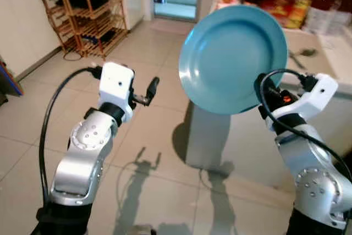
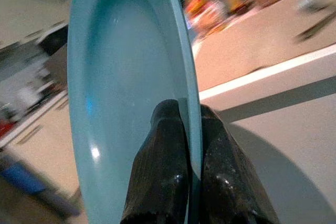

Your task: Setting the table

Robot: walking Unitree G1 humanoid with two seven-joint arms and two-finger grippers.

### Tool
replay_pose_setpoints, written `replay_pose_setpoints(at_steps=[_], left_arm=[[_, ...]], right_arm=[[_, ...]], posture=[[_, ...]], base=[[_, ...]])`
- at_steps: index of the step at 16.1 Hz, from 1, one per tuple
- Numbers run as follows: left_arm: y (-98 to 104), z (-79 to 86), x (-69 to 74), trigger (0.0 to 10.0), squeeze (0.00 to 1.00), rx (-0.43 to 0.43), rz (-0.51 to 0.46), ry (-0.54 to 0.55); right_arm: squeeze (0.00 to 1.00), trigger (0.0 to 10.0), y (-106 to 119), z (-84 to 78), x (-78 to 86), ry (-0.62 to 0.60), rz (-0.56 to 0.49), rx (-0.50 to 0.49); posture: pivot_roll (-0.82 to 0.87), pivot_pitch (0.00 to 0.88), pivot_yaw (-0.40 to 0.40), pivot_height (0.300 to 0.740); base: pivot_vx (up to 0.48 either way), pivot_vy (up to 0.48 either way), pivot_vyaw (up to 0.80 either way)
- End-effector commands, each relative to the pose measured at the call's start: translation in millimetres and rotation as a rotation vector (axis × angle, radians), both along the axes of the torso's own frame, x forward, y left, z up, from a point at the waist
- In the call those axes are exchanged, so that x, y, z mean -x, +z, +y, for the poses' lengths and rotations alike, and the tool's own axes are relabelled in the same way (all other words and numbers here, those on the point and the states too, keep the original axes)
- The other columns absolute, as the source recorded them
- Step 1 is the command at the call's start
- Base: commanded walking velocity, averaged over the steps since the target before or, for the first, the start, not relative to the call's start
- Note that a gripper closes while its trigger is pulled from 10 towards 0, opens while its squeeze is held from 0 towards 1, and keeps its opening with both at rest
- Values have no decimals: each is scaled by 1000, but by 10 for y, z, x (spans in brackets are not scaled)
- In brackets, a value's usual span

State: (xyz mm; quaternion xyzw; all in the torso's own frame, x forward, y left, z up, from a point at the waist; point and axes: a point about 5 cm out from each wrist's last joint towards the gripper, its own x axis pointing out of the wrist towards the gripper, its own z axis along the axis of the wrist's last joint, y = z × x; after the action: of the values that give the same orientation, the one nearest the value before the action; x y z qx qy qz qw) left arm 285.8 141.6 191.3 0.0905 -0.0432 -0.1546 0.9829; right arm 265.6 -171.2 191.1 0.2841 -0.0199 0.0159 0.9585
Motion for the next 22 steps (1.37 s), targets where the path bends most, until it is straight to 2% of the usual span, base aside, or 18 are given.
replay_pose_setpoints(at_steps=[1,5,16,17,18,19,20,22], left_arm=[[0,-45,-18,10000,0,-7,-7,-15],[3,-80,-44,10000,0,-9,-16,-14],[19,-111,-65,10000,0,-13,-26,-26],[19,-112,-67,10000,0,-12,-27,-25],[18,-114,-68,10000,0,-10,-27,-26],[16,-117,-69,10000,0,-9,-27,-27],[13,-123,-71,10000,0,-7,-27,-29],[12,-140,-77,10000,0,-5,-29,-33]], right_arm=[[0,10000,63,-85,5,-57,-48,22],[0,10000,108,-117,-41,-71,-86,84],[0,10000,49,-154,-56,-104,-65,32],[0,0,53,-159,-57,-107,-72,16],[0,0,54,-165,-57,-110,-72,17],[0,2549,51,-173,-57,-113,-65,26],[0,10000,48,-184,-60,-116,-56,35],[0,10000,42,-206,-69,-123,-46,49]], posture=[[93,7,-20,740],[85,12,-22,740],[86,16,-15,740],[84,13,-17,740],[84,13,-17,740],[75,7,-15,740],[75,7,-15,740],[69,2,-16,740]], base=[[0,-480,0],[0,-480,0],[0,-480,0],[0,-480,0],[0,-480,0],[0,-480,0],[0,-480,0],[0,-480,0]])
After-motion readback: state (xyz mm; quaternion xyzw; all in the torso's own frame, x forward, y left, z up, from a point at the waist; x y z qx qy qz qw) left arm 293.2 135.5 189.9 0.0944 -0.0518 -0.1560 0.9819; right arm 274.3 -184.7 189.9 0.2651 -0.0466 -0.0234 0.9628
